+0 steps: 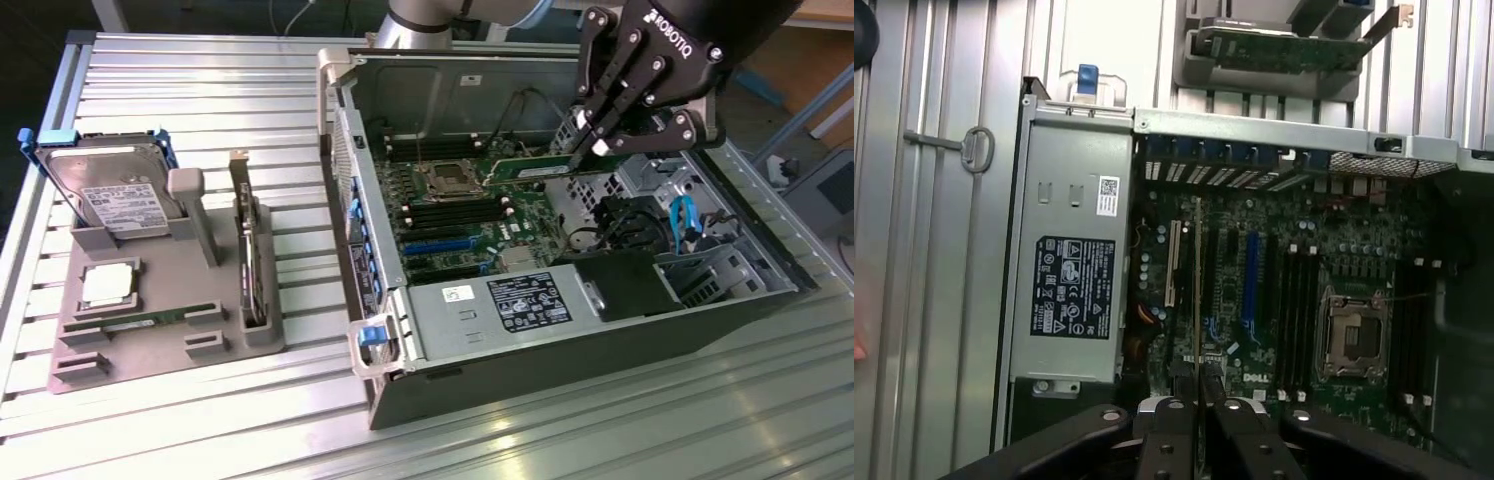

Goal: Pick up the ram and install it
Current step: 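Pick up the ram and move it above insertion slot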

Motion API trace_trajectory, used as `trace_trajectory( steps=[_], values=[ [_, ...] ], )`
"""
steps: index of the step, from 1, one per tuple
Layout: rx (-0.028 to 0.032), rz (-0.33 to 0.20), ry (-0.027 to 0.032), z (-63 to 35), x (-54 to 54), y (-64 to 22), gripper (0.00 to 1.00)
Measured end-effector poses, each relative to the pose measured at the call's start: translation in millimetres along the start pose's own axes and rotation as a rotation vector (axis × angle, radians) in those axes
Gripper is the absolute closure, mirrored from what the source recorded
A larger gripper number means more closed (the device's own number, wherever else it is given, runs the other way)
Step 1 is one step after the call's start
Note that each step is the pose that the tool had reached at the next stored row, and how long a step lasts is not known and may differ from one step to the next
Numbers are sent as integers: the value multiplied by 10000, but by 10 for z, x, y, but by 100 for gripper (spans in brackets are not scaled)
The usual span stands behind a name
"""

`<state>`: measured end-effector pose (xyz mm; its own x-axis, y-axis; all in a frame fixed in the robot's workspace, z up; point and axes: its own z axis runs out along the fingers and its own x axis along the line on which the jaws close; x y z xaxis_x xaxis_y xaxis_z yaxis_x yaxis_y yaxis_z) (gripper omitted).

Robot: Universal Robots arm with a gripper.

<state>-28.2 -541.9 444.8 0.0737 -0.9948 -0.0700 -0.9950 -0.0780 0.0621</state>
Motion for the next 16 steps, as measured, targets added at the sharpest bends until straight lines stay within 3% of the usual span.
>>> trace_trajectory(
  steps=[16],
  values=[
    [-50,3,-4,-27,36,-465,87]
  ],
)
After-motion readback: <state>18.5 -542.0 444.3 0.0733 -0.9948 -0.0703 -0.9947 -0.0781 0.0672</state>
